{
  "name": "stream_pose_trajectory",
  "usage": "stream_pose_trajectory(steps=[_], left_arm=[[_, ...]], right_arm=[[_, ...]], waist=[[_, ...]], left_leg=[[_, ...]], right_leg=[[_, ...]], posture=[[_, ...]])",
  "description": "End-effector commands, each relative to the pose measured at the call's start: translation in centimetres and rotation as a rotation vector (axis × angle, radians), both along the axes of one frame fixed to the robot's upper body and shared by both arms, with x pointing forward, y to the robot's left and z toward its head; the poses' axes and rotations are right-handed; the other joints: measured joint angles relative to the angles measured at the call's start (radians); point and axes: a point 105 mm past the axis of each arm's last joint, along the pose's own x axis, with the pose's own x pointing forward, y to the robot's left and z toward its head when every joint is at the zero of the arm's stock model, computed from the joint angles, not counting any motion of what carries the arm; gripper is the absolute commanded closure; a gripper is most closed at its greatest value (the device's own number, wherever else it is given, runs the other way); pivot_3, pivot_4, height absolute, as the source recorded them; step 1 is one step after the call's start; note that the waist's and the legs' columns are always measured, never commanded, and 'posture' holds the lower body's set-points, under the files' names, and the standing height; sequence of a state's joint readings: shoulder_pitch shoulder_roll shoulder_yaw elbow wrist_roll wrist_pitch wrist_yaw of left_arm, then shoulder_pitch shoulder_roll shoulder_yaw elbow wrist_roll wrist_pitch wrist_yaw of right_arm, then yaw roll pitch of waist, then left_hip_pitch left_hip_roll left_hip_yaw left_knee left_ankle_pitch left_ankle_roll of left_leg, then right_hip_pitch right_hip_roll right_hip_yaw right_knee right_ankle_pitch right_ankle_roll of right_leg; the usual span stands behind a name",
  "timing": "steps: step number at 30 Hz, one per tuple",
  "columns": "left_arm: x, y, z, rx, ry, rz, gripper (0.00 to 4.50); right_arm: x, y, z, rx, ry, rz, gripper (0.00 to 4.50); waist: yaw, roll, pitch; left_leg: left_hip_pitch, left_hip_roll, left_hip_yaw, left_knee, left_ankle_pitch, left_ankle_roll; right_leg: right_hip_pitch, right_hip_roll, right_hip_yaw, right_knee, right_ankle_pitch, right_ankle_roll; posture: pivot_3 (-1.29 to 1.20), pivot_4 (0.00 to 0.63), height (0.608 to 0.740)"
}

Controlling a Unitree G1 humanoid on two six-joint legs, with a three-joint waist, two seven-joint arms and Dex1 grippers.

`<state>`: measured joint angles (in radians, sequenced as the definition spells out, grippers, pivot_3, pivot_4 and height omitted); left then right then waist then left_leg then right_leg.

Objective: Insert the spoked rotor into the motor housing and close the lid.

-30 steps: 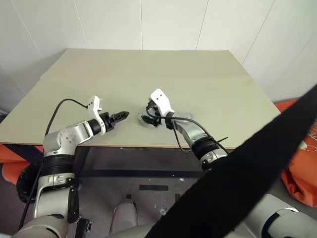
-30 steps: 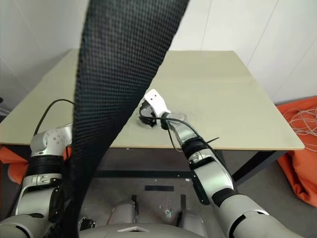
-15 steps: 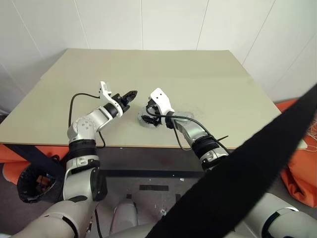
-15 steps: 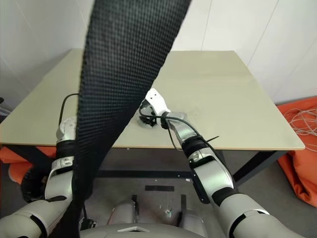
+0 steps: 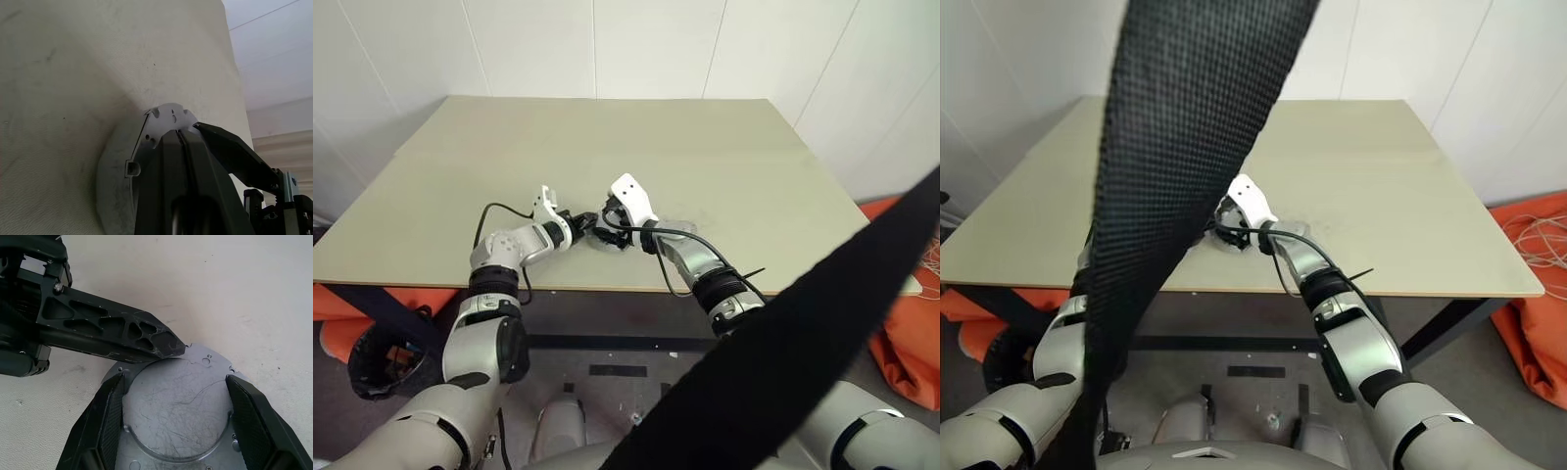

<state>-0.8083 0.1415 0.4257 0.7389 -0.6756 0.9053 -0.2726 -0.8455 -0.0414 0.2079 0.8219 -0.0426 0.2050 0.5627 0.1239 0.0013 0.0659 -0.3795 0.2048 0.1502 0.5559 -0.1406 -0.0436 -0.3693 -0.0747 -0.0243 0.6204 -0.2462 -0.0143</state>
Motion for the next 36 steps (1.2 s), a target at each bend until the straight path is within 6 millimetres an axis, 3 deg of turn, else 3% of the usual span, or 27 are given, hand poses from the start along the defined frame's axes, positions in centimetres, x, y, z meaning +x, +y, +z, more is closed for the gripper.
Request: stream_pose_trajectory(steps=[1, 16, 22, 25, 27, 33, 36], left_arm=[[-0.3, 0.3, -0.6, 0.02, 0.045, 0.0, 4.47], [-0.6, 0.7, -1.1, -0.029, 0.112, 0.039, 4.47], [-0.6, 0.6, -0.8, -0.037, 0.109, 0.034, 4.47], [-0.7, 0.6, -0.7, -0.05, 0.112, 0.03, 4.5], [-0.7, 0.6, -0.7, -0.052, 0.114, 0.028, 4.5], [-0.7, 0.6, -0.6, -0.054, 0.114, 0.023, 4.5], [-0.7, 0.7, -0.5, -0.057, 0.112, 0.022, 4.5]], right_arm=[[-0.1, -2.2, -2.8, -0.088, 0.076, -0.078, 1.32], [0.3, -2.1, -1.8, -0.039, 0.083, -0.101, 1.32], [0.5, -1.8, -0.4, 0.035, 0.093, -0.101, 1.32], [0.3, -1.6, -0.2, 0.042, 0.089, -0.078, 0.28], [0.3, -1.4, 0.2, 0.044, 0.068, -0.068, 0.02], [-0.1, -0.3, 3.2, 0.155, 0.01, 0.014, 0.02], [-0.2, -0.2, 6.1, 0.267, -0.033, 0.048, 0.02]], waist=[[0.0, 0.0, 0.0], [0.001, 0.0, 0.0], [0.002, 0.0, 0.0], [0.002, 0.0, 0.0], [0.002, 0.0, 0.0], [0.002, 0.0, 0.0], [0.001, 0.0, 0.0]], left_leg=[[0.0, 0.0, 0.0, 0.0, 0.0, 0.0], [0.005, -0.002, 0.0, -0.012, 0.0, 0.0], [0.005, -0.002, -0.001, -0.014, 0.0, 0.0], [0.005, -0.001, -0.001, -0.014, 0.0, 0.0], [0.004, -0.001, 0.0, -0.014, 0.0, 0.0], [0.0, -0.001, 0.0, -0.014, 0.0, 0.0], [-0.002, -0.001, 0.001, -0.014, 0.0, 0.0]], right_leg=[[0.0, 0.0, 0.0, 0.0, 0.0, 0.0], [0.002, -0.002, 0.0, -0.005, 0.0, 0.0], [0.003, -0.002, 0.0, -0.008, 0.0, 0.0], [0.003, -0.002, 0.0, -0.009, 0.0, 0.0], [0.003, -0.002, 0.0, -0.011, 0.0, 0.0], [0.001, -0.001, 0.0, -0.014, 0.003, -0.005], [-0.001, -0.001, 0.0, -0.015, 0.003, -0.005]], posture=[[0.0, 0.0, 0.74], [0.0, 0.0, 0.74], [0.0, 0.0, 0.74], [0.0, 0.0, 0.74], [0.0, 0.0, 0.74], [0.0, 0.0, 0.74], [0.0, 0.0, 0.74]])
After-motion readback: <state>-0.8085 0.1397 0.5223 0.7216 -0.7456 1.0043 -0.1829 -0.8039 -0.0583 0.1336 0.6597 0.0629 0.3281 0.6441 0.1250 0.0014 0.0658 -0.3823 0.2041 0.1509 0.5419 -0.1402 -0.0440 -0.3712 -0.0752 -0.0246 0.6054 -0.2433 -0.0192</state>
